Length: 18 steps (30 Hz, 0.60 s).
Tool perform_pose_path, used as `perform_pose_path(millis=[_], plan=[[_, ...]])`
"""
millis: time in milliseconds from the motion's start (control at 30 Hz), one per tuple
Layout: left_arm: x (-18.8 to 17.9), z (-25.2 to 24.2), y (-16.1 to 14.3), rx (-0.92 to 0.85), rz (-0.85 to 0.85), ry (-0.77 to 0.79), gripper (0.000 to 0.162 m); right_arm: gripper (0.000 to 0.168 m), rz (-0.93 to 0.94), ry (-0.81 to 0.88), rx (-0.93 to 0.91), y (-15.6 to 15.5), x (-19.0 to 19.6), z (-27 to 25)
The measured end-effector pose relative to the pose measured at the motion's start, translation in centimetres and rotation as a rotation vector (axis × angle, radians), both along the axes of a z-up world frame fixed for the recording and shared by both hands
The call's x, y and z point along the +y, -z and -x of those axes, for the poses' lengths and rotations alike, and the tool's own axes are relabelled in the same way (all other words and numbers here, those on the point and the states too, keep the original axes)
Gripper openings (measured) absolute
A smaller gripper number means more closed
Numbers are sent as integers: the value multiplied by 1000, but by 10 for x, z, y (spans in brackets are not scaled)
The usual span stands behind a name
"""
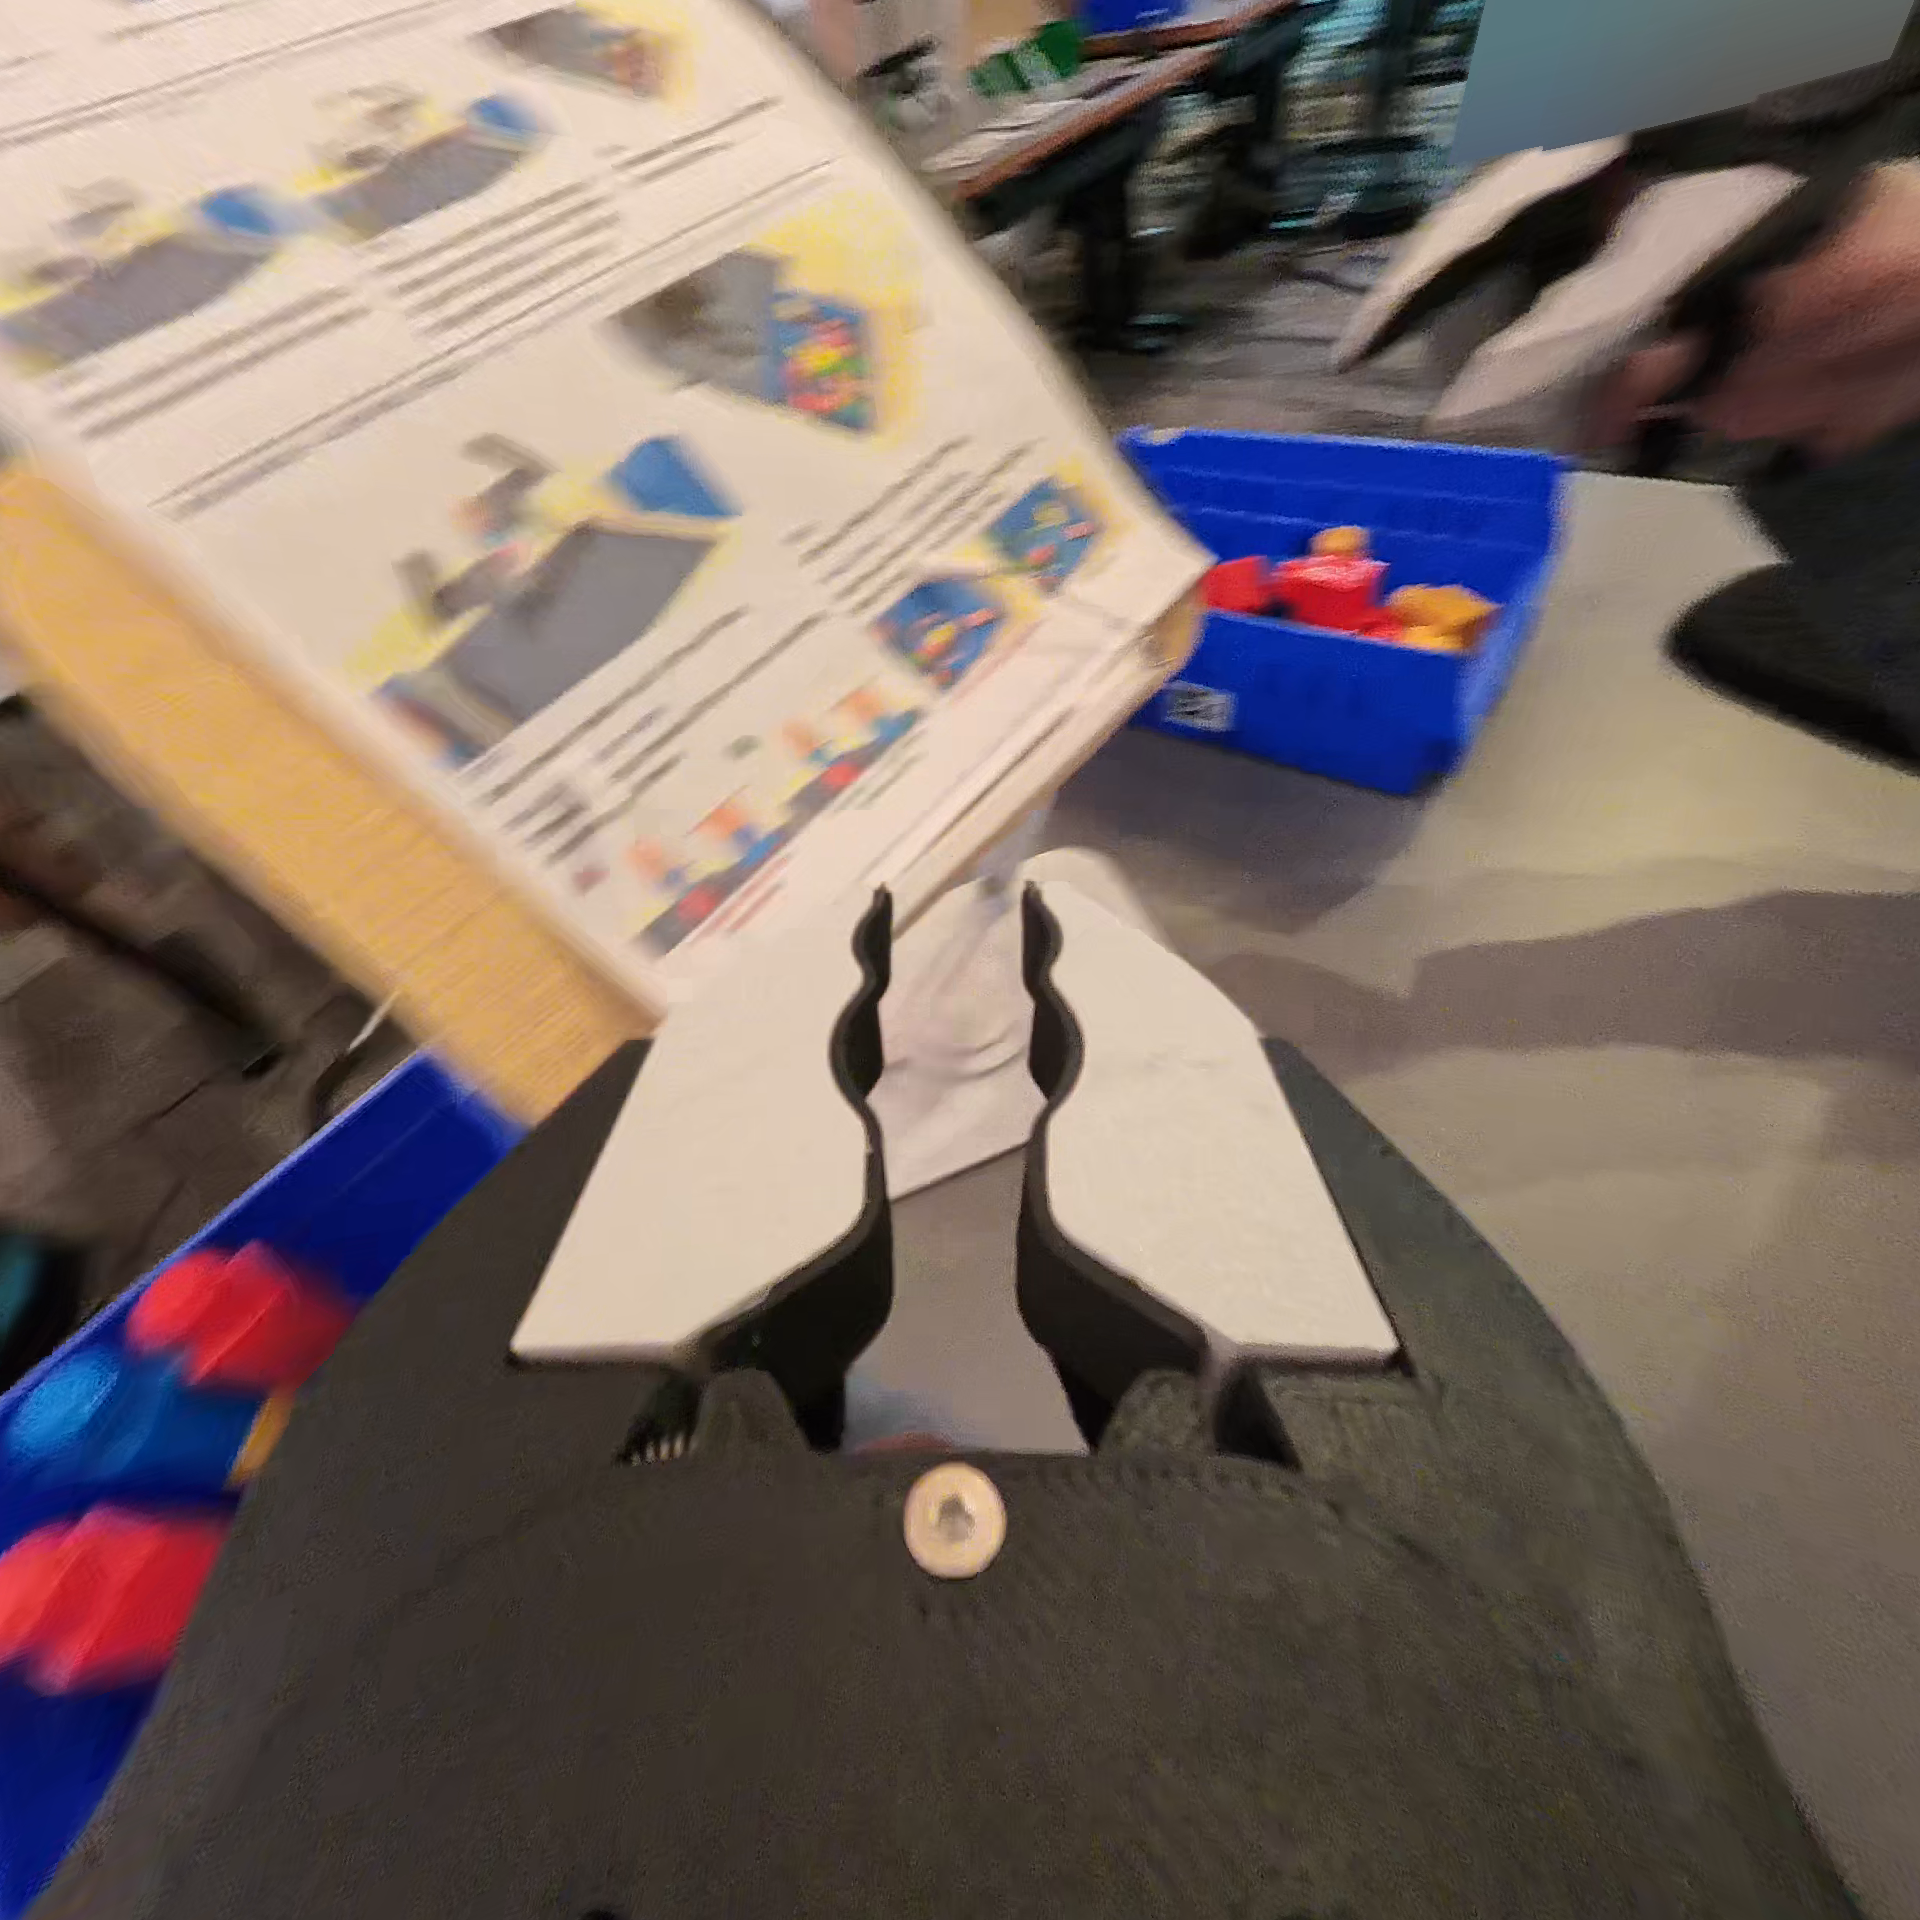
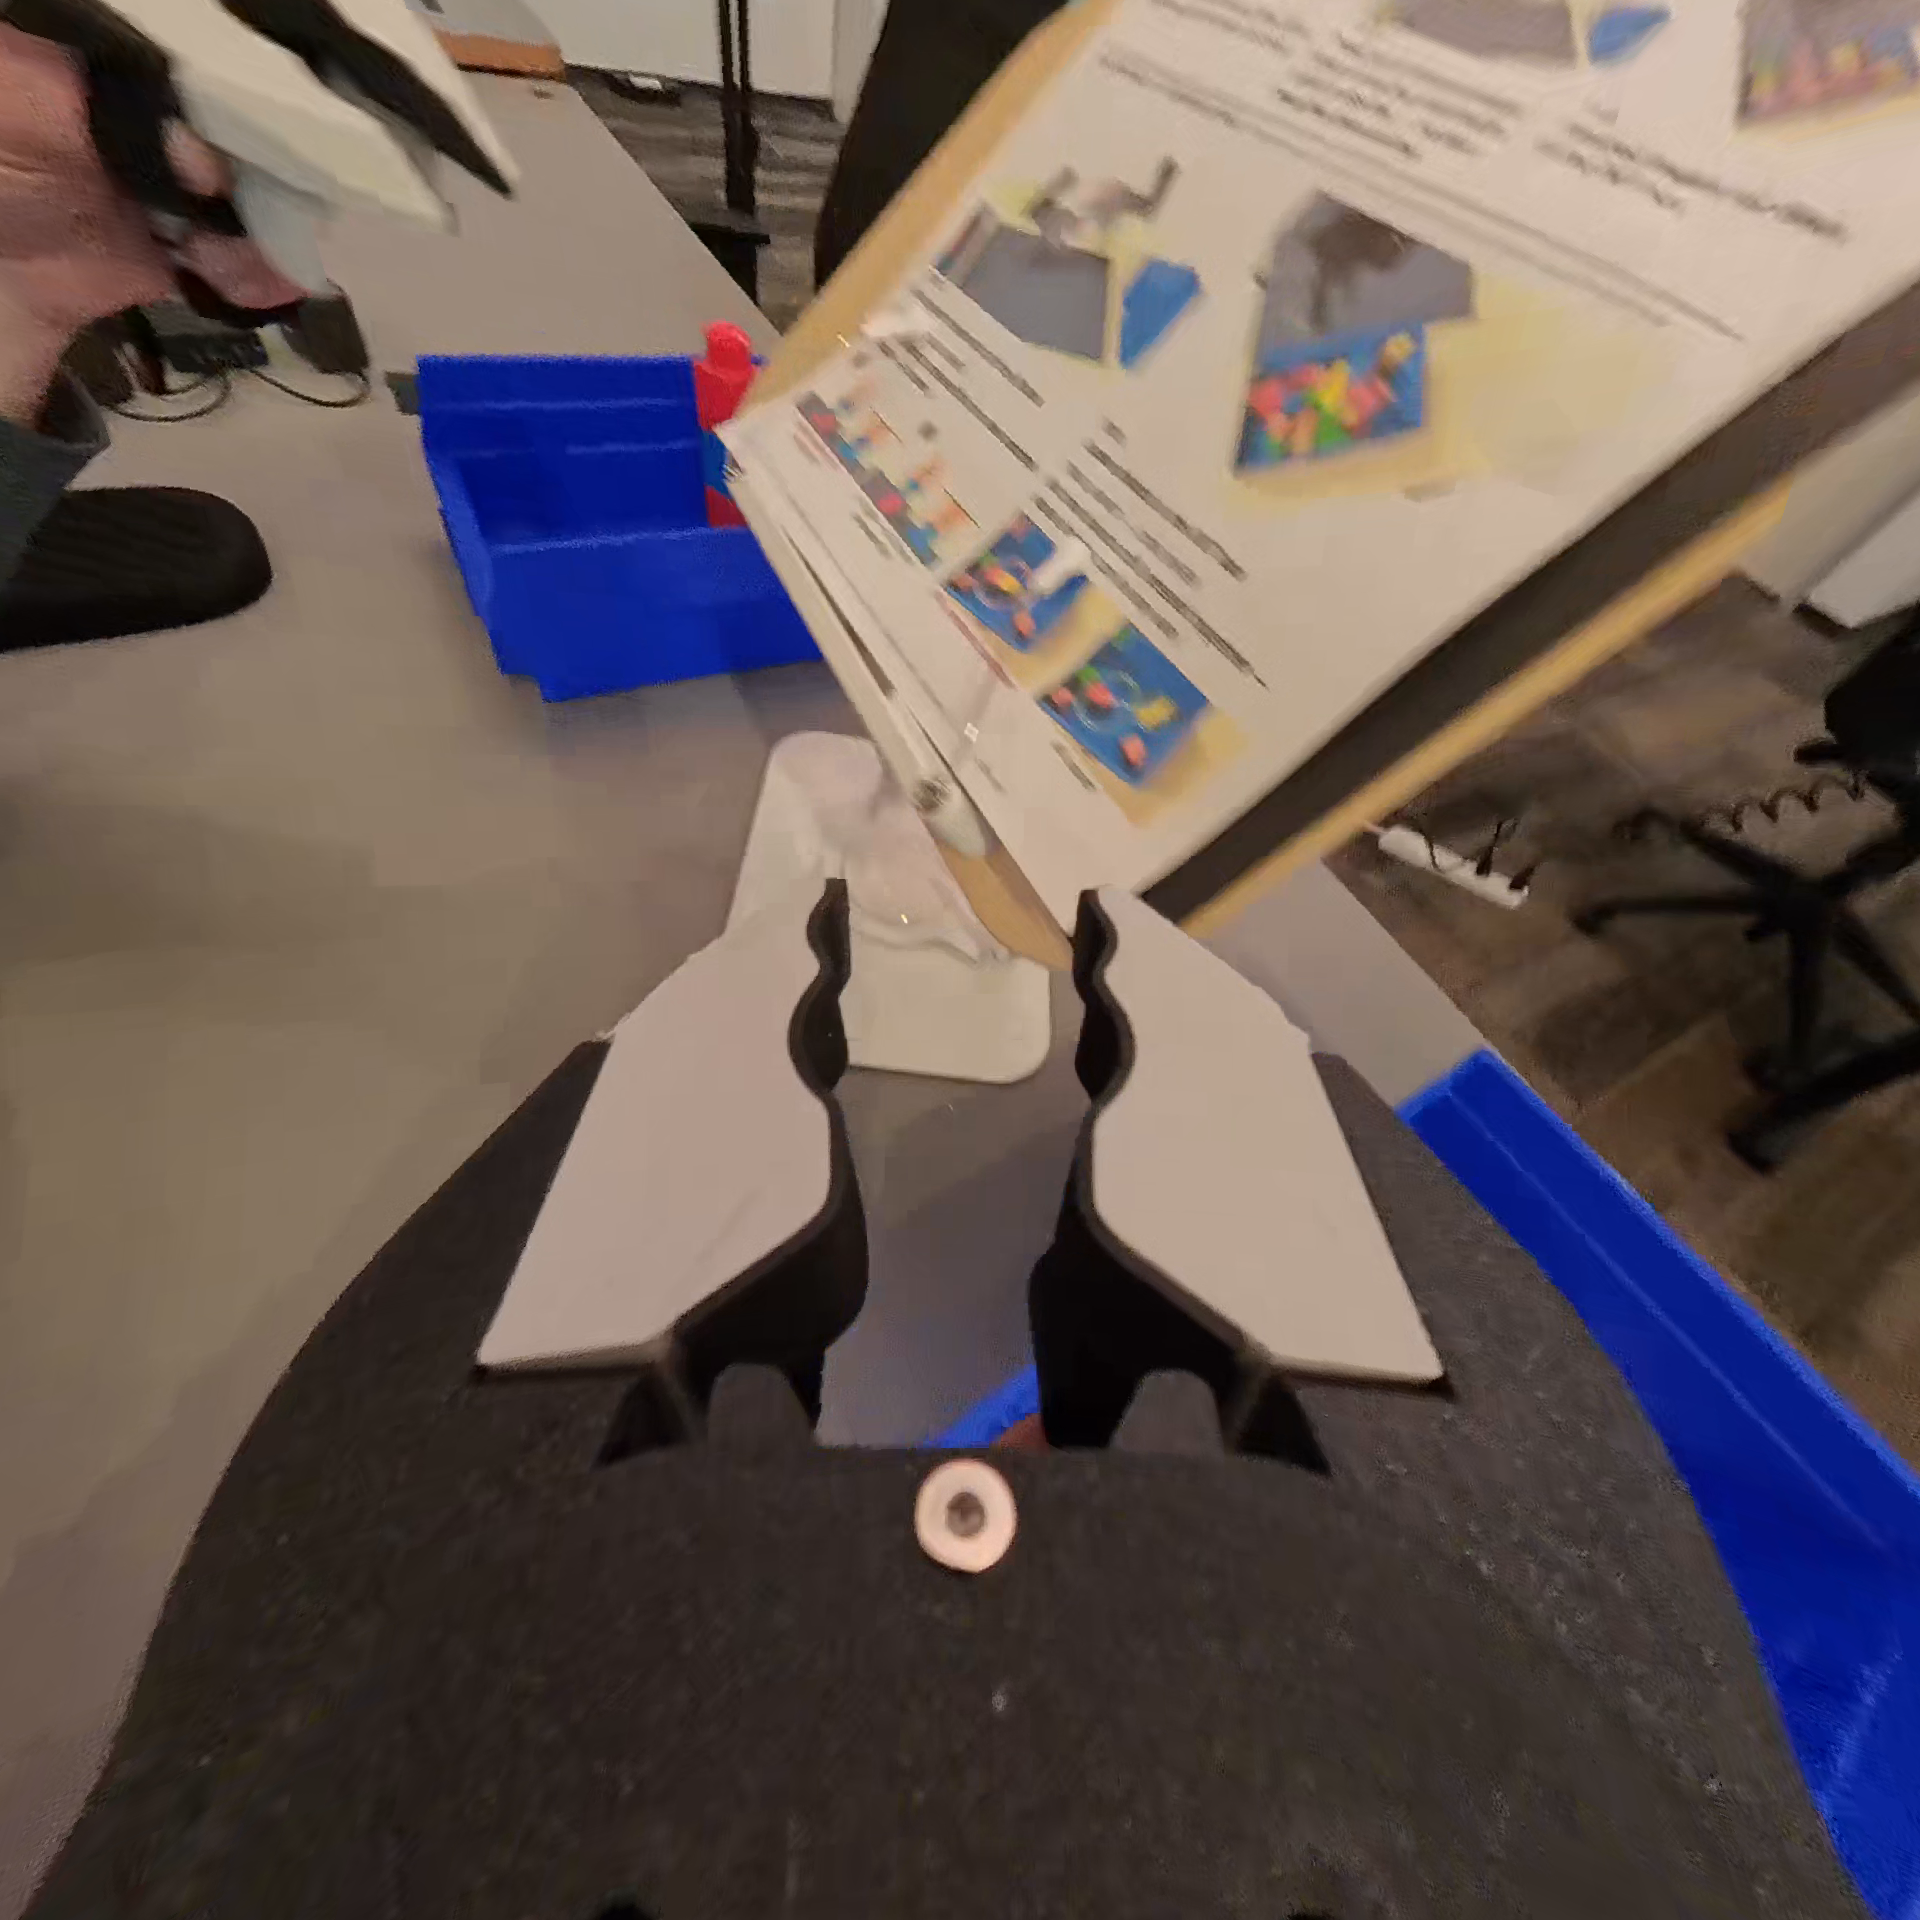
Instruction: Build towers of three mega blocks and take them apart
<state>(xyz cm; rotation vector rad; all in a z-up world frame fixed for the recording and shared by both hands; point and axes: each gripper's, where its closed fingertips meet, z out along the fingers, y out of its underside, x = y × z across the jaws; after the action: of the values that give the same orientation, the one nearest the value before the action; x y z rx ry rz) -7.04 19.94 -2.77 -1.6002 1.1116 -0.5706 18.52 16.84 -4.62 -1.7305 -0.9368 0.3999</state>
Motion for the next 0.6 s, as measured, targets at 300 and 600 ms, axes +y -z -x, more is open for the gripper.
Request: perform_pose_path(millis=[300, 600], plan=[[93, 159, 47, -95, 41, -563, 62, 35, -14, -226, 159, 33, -29, 116], [180, 213, 129, -5, 161, -954, 86, 30, -31, -232, 265, 78, -25, 155]])
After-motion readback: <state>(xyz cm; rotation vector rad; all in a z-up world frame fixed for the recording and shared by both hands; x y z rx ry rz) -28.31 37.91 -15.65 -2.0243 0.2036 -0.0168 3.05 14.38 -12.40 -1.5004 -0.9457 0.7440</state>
